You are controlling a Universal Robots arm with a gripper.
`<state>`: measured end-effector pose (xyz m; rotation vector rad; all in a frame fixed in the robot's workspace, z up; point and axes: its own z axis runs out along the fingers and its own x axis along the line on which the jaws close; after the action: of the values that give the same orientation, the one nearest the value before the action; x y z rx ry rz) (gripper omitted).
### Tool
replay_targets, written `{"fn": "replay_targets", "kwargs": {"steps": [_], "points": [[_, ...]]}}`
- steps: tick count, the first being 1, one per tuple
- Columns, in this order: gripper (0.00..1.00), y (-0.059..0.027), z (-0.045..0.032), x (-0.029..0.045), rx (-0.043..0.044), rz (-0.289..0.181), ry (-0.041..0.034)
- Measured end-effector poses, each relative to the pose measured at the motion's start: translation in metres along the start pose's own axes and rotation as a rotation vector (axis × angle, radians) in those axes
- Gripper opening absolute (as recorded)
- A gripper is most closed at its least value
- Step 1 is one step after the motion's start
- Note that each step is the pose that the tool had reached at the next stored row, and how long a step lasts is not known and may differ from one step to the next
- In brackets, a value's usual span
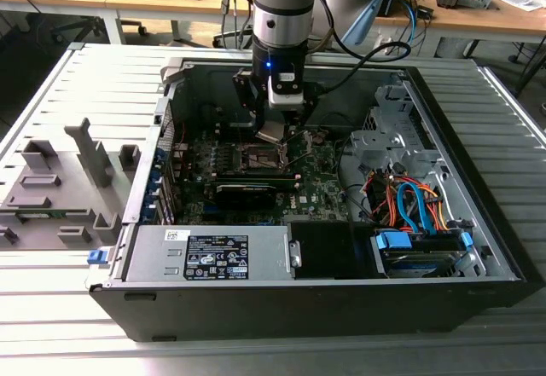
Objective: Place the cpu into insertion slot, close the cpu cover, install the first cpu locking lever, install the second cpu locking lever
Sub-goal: 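Place the cpu into insertion slot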
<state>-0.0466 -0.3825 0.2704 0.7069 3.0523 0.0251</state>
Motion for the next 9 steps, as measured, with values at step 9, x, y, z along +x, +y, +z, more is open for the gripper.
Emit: {"fn": "replay_targets", "kwargs": {"steps": [9], "points": [[0.54,0.0,0.0,0.0,0.0034,0.004,-0.0017]]}}
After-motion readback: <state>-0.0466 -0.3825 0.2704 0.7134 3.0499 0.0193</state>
